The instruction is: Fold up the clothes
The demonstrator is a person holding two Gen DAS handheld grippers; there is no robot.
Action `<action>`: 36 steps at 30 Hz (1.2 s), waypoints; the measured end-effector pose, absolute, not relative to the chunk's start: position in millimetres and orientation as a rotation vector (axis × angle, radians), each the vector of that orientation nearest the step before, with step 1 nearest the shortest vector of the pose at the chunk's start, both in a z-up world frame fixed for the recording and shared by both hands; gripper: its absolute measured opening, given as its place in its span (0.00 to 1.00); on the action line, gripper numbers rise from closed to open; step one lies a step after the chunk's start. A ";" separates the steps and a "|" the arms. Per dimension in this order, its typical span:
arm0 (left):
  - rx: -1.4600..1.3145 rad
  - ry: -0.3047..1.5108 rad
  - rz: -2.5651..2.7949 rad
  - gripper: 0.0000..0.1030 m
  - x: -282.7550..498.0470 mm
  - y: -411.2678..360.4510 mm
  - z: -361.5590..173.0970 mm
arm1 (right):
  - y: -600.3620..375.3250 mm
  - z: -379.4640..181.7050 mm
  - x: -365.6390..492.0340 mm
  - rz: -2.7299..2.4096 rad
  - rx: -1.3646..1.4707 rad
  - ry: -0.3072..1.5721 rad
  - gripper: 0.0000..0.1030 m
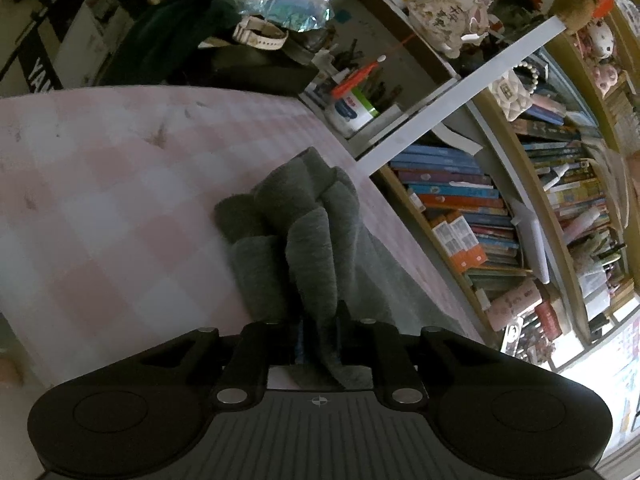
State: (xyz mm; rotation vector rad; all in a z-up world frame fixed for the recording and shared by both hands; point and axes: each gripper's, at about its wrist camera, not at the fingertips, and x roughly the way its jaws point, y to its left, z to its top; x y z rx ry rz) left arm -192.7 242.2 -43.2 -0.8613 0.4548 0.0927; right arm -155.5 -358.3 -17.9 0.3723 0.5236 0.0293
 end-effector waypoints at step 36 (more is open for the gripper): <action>-0.604 0.454 0.336 0.89 -201.1 222.7 -18.6 | -232.3 -15.7 -176.6 0.301 -0.053 0.417 0.98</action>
